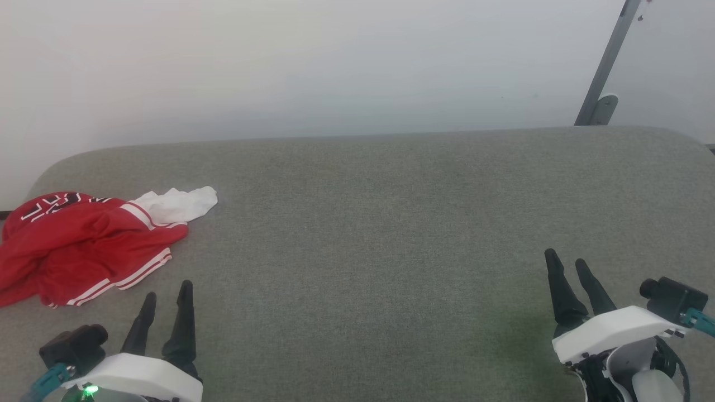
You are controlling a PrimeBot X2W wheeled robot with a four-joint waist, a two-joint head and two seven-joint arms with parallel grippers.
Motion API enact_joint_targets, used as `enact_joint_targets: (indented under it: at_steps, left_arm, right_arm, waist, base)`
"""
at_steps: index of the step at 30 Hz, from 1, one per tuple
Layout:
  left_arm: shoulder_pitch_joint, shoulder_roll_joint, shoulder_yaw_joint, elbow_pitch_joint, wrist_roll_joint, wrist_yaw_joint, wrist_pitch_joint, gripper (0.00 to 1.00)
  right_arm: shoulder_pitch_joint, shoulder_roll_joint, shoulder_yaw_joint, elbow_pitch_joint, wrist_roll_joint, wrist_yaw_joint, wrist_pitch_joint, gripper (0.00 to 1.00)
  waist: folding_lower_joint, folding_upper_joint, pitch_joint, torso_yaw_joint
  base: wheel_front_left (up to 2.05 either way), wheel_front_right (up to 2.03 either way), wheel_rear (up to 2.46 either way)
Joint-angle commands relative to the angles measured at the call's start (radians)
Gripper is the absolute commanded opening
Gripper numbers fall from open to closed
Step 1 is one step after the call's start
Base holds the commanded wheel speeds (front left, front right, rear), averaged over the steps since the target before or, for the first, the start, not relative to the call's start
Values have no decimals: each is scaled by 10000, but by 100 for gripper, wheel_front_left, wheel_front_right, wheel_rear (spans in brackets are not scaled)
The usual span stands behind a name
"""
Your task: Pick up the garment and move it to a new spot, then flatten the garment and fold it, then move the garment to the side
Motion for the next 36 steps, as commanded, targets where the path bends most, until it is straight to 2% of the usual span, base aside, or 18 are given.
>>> enact_joint_targets:
  at_steps: [1,36]
  left_arm:
    - [6,99,-10,-117,241,8,-63,100]
    - [340,486,-254,-521,2892,108,-862,100]
  right_arm:
    - [-237,-48,24,-131,-184,0,-96,100]
    - [-182,-65,252,-329,-3196,0,-548,100]
  waist:
    - [0,0,-1,0]
    - [0,0,-117,-83]
  base:
    - [0,0,0]
    - [0,0,0]
